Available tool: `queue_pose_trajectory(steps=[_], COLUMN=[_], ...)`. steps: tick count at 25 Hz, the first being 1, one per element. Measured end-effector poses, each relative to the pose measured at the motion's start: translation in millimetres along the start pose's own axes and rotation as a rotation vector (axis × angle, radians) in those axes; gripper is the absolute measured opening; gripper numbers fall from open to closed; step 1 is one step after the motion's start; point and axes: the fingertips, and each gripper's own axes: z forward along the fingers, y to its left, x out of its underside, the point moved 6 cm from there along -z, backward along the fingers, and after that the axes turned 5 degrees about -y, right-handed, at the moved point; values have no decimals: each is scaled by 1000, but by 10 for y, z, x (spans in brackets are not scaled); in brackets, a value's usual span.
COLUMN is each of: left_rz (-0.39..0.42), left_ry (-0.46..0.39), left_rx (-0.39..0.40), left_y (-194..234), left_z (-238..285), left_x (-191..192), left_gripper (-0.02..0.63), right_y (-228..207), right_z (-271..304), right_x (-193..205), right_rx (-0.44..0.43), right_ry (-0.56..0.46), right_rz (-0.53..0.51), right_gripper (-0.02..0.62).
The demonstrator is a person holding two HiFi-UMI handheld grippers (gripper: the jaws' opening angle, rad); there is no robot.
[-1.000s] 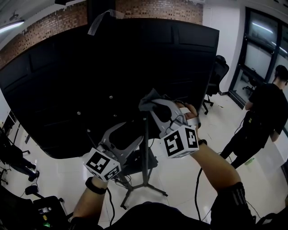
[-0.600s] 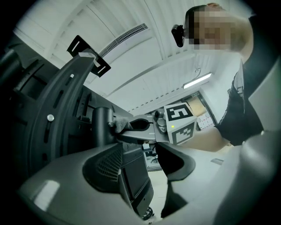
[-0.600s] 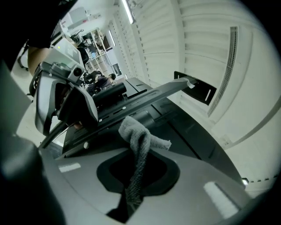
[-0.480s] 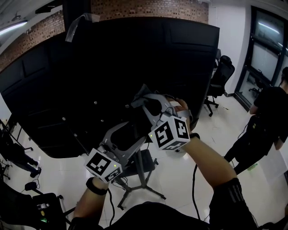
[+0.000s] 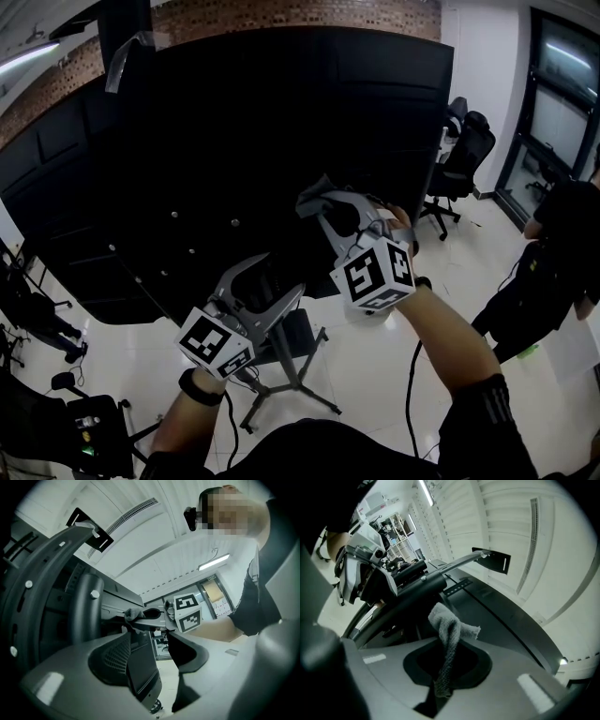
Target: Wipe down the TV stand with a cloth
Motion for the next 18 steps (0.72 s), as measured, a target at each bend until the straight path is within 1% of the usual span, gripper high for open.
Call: queue_pose_trajectory(steps=[6, 11, 13, 15, 18], left_rz=[-23, -36, -41, -43, -49], left_ry=[12, 19, 18, 17, 18], left_rx=[12, 22, 18, 7, -17], left_y=[-127, -175, -171, -151, -116], left_z=[162, 243, 244, 222, 143], left_x=[130, 198, 212, 220, 241], left_gripper=[272, 272, 272, 272, 272], right_y=[-165, -284, -297, -262, -63], right_z=[-204, -310, -338, -340, -263], right_x=[303, 447, 435, 348, 133], right_rx=[13, 51, 63, 63, 14], right_ry=[48, 80, 76, 46, -18], right_rz=[32, 49, 57, 68, 70], right_gripper=[23, 23, 23, 23, 23])
